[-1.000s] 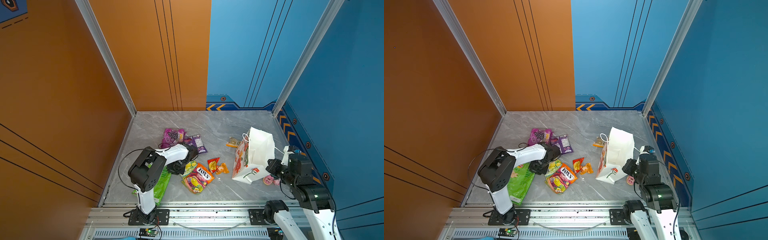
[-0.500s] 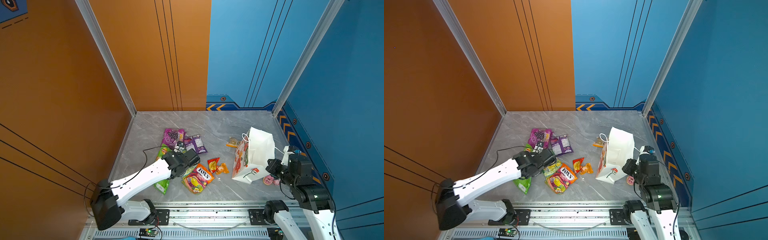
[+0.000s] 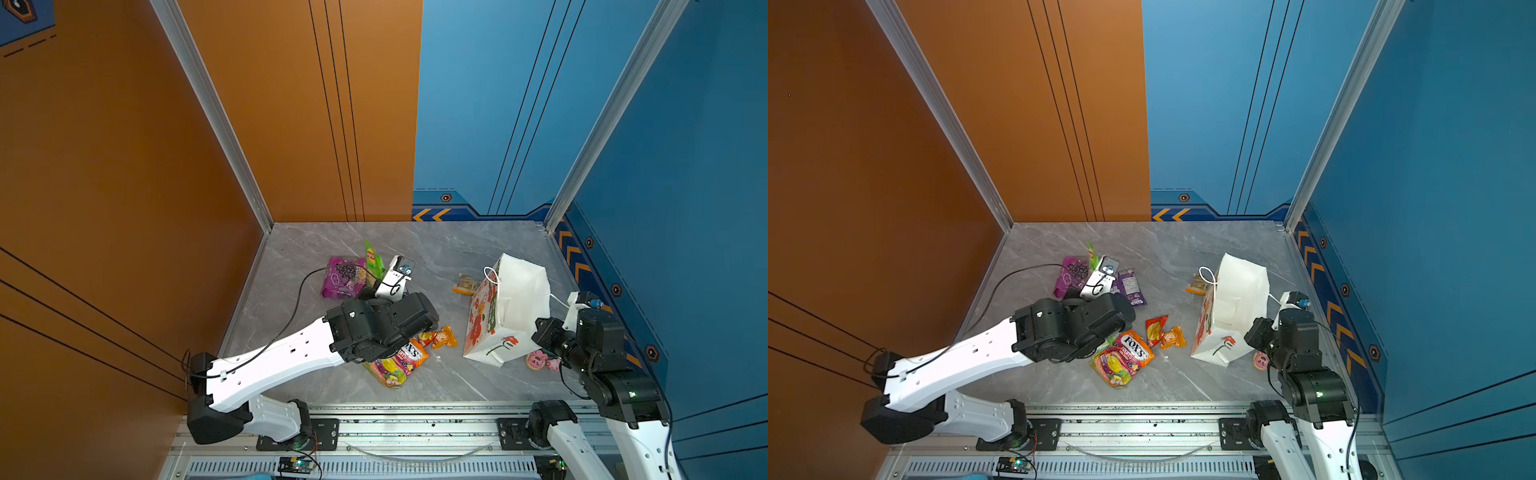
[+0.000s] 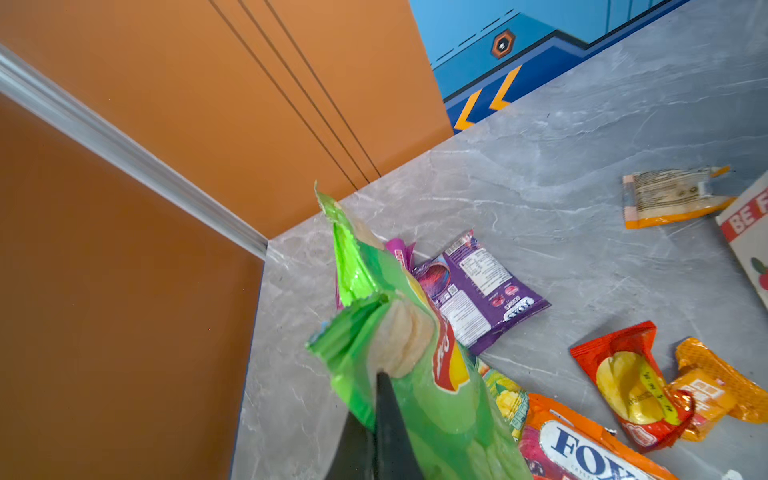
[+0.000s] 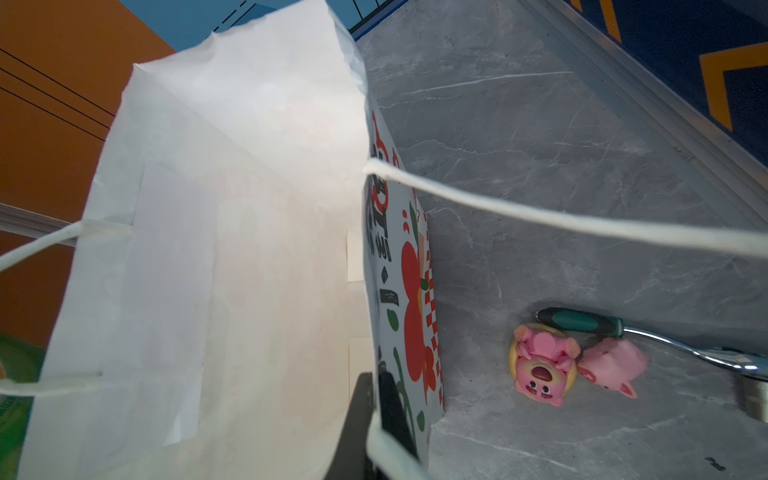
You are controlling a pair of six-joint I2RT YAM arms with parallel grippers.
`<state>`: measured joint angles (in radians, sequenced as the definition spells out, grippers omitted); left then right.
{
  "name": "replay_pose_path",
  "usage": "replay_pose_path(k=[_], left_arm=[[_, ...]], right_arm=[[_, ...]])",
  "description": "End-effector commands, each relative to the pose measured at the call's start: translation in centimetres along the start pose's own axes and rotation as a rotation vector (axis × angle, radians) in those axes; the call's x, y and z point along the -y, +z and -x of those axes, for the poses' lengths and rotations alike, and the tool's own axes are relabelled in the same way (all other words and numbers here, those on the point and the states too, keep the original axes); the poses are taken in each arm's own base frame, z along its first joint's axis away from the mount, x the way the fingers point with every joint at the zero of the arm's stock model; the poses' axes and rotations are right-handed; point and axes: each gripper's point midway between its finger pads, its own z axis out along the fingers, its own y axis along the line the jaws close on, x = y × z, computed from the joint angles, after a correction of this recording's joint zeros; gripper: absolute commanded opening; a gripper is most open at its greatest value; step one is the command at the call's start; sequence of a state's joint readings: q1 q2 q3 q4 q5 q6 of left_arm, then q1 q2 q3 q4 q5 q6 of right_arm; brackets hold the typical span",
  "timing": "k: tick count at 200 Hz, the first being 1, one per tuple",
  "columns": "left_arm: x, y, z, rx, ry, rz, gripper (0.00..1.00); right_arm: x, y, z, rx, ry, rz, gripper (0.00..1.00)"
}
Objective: Place the snacks into the paper bag
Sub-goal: 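Lift the green chips bag with the left gripper and carry it toward the white bag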
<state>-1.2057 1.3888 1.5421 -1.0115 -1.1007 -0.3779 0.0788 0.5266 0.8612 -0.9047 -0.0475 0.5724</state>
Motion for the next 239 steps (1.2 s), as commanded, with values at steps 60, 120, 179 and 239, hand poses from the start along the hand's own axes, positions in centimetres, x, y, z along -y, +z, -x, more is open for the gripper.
replay_pose_path(k=[60, 120, 179, 239], left_arm=[[1.6, -4.3, 13.4, 0.267, -0.015, -0.189, 0.0], [3.4, -7.4, 20.4, 0.413, -0.039, -0.319, 0.0], [4.1, -11.4, 26.4, 0.601, -0.053, -0.309, 0.0], [7.1, -13.5, 28.8, 0.708, -0.061, -0.35, 0.0]], right_arm=[[-0.7, -0.7, 1.2, 0.048, -0.024, 0.018, 0.0], [-2.4, -0.6, 1.9, 0.04, -0.017, 0.08, 0.0], [-4.7, 0.2, 2.8, -0.003, -0.019, 0.148, 0.0], [-5.6, 0.8, 2.6, -0.037, -0.008, 0.177, 0.0]])
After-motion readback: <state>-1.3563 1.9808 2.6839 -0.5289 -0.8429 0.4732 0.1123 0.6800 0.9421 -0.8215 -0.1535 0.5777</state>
